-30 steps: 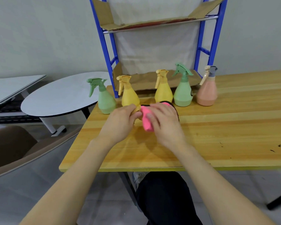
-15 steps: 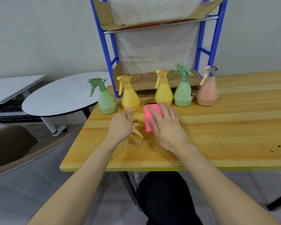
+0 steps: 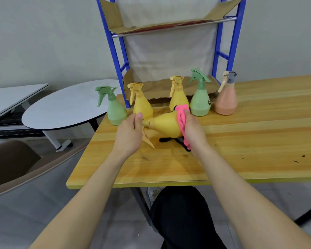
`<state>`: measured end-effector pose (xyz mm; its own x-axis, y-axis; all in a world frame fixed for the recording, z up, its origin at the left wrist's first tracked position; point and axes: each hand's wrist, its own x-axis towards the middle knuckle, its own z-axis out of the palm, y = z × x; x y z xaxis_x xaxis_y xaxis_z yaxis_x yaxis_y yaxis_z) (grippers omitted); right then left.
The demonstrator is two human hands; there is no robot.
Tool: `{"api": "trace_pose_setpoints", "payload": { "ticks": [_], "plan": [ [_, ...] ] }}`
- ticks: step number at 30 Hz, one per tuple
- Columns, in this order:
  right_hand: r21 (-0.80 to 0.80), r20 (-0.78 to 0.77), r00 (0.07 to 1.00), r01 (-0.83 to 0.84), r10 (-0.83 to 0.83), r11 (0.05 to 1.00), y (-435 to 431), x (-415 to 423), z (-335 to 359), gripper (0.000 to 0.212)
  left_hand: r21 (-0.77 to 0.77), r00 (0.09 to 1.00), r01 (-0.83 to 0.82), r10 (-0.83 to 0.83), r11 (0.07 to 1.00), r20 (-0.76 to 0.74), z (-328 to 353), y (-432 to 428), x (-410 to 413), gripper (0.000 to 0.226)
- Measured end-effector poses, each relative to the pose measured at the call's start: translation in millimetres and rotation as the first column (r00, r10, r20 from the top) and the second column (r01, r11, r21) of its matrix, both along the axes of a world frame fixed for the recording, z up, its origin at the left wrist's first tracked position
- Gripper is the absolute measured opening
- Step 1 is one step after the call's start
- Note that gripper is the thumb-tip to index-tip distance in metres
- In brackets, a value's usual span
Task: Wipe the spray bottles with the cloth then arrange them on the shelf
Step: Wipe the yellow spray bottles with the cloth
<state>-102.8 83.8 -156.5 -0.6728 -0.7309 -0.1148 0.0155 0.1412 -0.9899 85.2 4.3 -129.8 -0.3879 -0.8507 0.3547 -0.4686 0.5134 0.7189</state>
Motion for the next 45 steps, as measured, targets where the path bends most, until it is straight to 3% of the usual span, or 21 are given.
{"api": "trace_pose_setpoints", "payload": {
  "ticks": [3,6,10,13,15,16,18,20,22,26,29,32,35,37,41,43,45],
  "plan": [
    [-0.092,0.453,0.885,-0.069,0.103,0.993,-2.6,-4.1,3.1,0.058,-0.08,0.998,0.045,-0.048,0.996,-0.035,6.5,5.3,1.1,0.047],
    [-0.064,0.5,0.851,-0.148,0.16,0.987,3.8,-9.4,6.1,0.056,-0.123,0.997,0.072,-0.075,0.99,-0.026,12.8,1.4,7.4,0.043],
    [0.077,0.297,0.92,-0.291,0.257,0.954,20.5,-13.8,6.6,0.026,-0.124,0.996,0.087,-0.089,0.988,-0.006,25.7,-8.7,16.6,0.044],
    [0.214,-0.029,0.998,-0.051,0.059,0.975,19.6,-23.3,10.0,0.028,-0.176,0.993,0.112,-0.102,0.978,0.063,32.0,-11.0,17.9,0.041],
    [0.089,-0.262,0.964,0.073,-0.047,0.993,15.8,-27.8,16.2,0.036,-0.21,0.985,0.157,-0.138,0.965,0.104,33.9,-9.4,16.5,0.04],
    [-0.006,-0.302,0.952,0.044,-0.044,0.999,16.4,-25.2,21.2,0.04,-0.221,0.98,0.185,-0.163,0.957,0.114,34.6,-8.2,14.8,0.039],
    [-0.044,-0.447,0.885,-0.166,0.129,0.985,20.0,-14.4,32.6,0.05,-0.247,0.973,0.223,-0.199,0.943,0.118,37.1,-5.9,9.5,0.038],
    [0.059,-0.602,0.73,-0.364,0.324,0.93,22.5,-3.4,37.1,0.041,-0.273,0.971,0.232,-0.204,0.934,0.126,40.7,-6.0,4.4,0.037],
    [0.098,-0.619,0.703,-0.373,0.35,0.923,19.5,0.6,34.4,0.033,-0.276,0.964,0.248,-0.209,0.929,0.164,41.4,-6.0,1.2,0.037],
    [0.143,-0.625,0.747,-0.177,0.228,0.974,12.1,-1.9,20.2,0.048,-0.279,0.931,0.333,-0.269,0.9,0.245,40.4,0.4,-2.2,0.032],
    [0.035,-0.448,0.893,-0.028,0.041,0.999,16.4,-7.4,18.9,0.054,-0.255,0.933,0.322,-0.261,0.912,0.246,51.0,-4.0,-6.8,0.027],
    [-0.064,-0.059,0.996,0.068,-0.072,0.996,23.1,-17.9,27.3,0.052,-0.185,0.95,0.254,-0.209,0.949,0.233,62.6,-9.1,-12.2,0.031],
    [-0.092,0.419,0.906,0.112,-0.063,0.989,28.0,-32.6,30.2,0.044,-0.089,0.953,0.211,-0.184,0.973,0.242,64.3,-9.5,-16.2,0.037],
    [-0.164,0.569,0.822,0.115,-0.002,0.98,33.4,-38.0,35.0,0.04,-0.041,0.96,0.244,-0.235,0.969,0.151,60.9,-10.1,-18.9,0.03],
    [-0.233,0.686,0.727,0.243,-0.018,0.942,36.5,-43.1,41.9,0.049,0.075,0.956,0.291,-0.288,0.954,-0.047,50.2,-11.9,-22.2,0.019],
    [-0.382,0.648,0.761,0.295,0.026,0.876,31.8,-42.2,49.9,0.049,0.12,0.941,0.335,-0.325,0.935,-0.095,44.3,-11.9,-25.2,0.017],
    [-0.52,0.515,0.855,0.26,0.055,0.814,26.3,-32.3,64.8,0.044,0.156,0.934,0.353,-0.337,0.923,-0.12,38.7,-10.6,-30.5,0.023]
  ]
}}
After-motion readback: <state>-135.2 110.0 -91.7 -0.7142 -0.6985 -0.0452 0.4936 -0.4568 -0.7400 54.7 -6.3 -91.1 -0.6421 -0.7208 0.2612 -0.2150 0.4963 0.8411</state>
